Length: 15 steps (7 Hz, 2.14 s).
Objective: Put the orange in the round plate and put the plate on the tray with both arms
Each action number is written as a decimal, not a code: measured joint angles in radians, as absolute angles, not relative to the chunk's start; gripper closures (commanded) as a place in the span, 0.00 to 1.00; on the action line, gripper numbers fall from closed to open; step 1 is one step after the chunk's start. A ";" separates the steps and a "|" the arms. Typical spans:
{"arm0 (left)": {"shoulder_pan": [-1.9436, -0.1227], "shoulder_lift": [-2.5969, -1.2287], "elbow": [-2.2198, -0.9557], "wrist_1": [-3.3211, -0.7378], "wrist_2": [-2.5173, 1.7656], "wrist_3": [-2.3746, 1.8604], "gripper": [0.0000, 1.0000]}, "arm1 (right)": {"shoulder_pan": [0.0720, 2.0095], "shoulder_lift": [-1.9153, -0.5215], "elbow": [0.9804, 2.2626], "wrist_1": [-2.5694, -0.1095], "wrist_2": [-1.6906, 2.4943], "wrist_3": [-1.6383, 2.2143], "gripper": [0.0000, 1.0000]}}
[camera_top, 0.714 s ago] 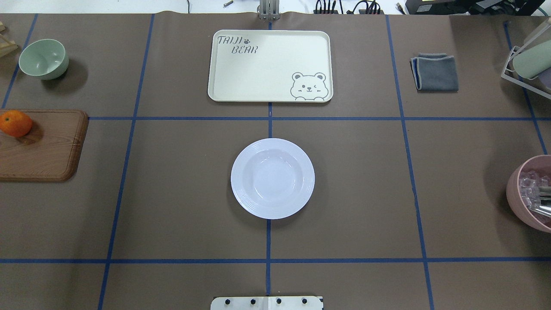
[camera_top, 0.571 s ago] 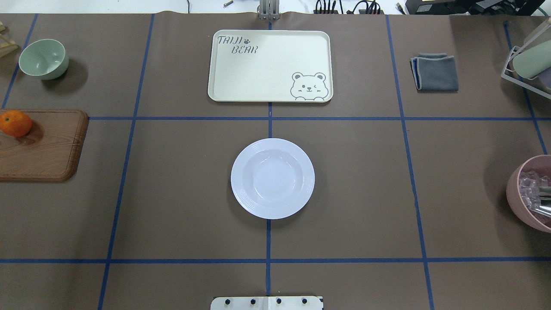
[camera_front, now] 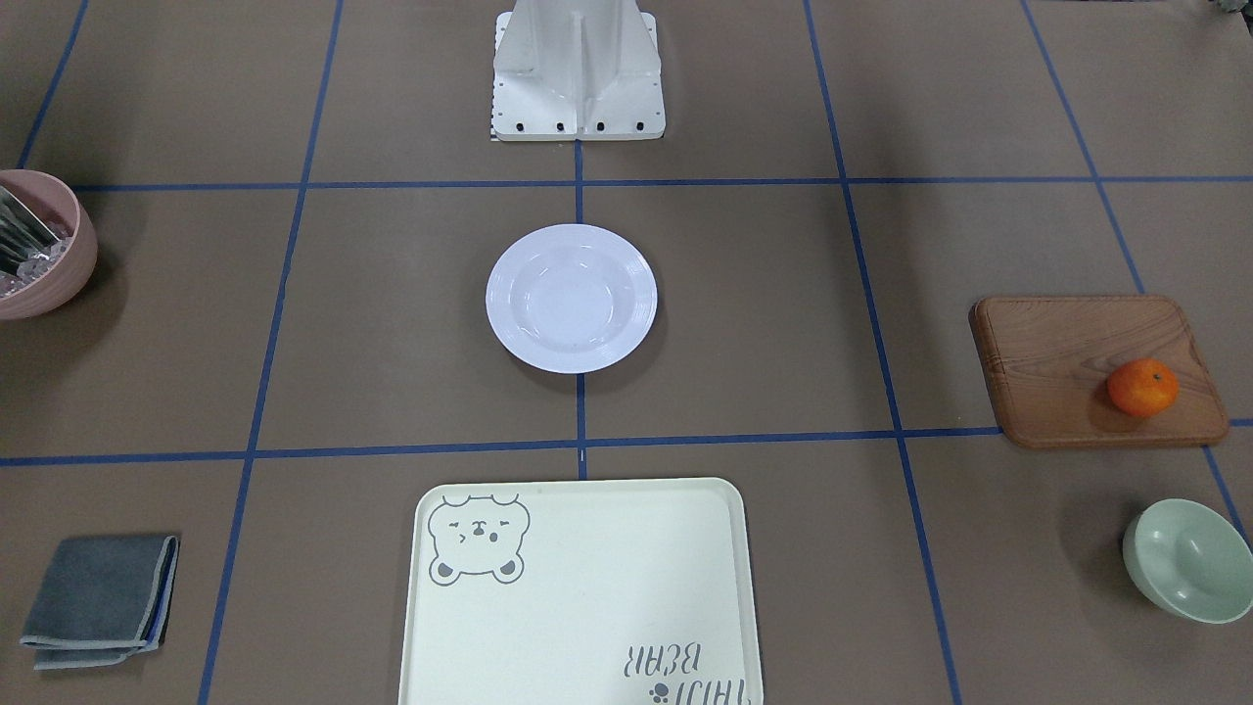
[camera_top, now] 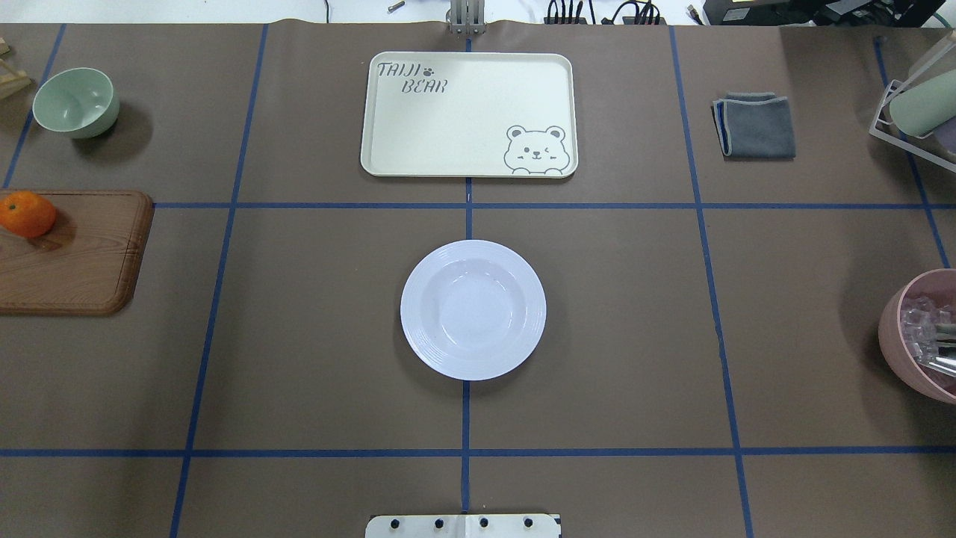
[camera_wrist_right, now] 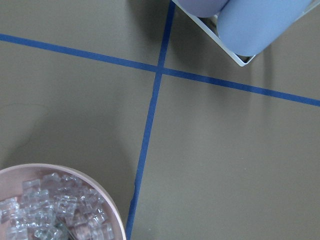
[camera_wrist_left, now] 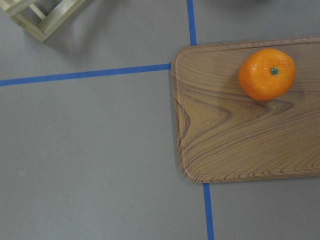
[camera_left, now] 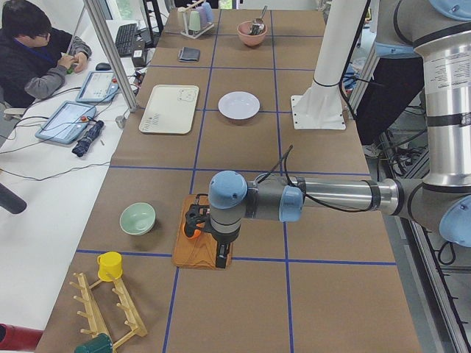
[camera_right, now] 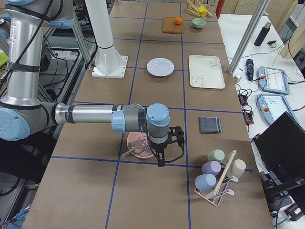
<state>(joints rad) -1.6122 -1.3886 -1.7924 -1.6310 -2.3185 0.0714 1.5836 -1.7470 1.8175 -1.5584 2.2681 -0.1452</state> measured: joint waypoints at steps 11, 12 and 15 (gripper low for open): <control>-1.391 -1.578 -1.595 -2.156 -2.319 -0.232 0.01 | 1.371 -1.703 1.817 -1.001 2.235 0.576 0.00; -1.345 -1.585 -1.551 -2.213 -2.277 -0.290 0.01 | 1.303 -1.692 1.824 -1.001 2.168 0.651 0.00; -1.231 -1.629 -1.405 -2.340 -2.179 -0.385 0.01 | 1.247 -1.686 1.827 -0.996 2.116 0.701 0.00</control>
<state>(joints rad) -1.2308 -1.6287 -1.4053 -2.3395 -2.1789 -0.3850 1.2469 -1.6861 1.8268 -0.9964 2.1161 0.7006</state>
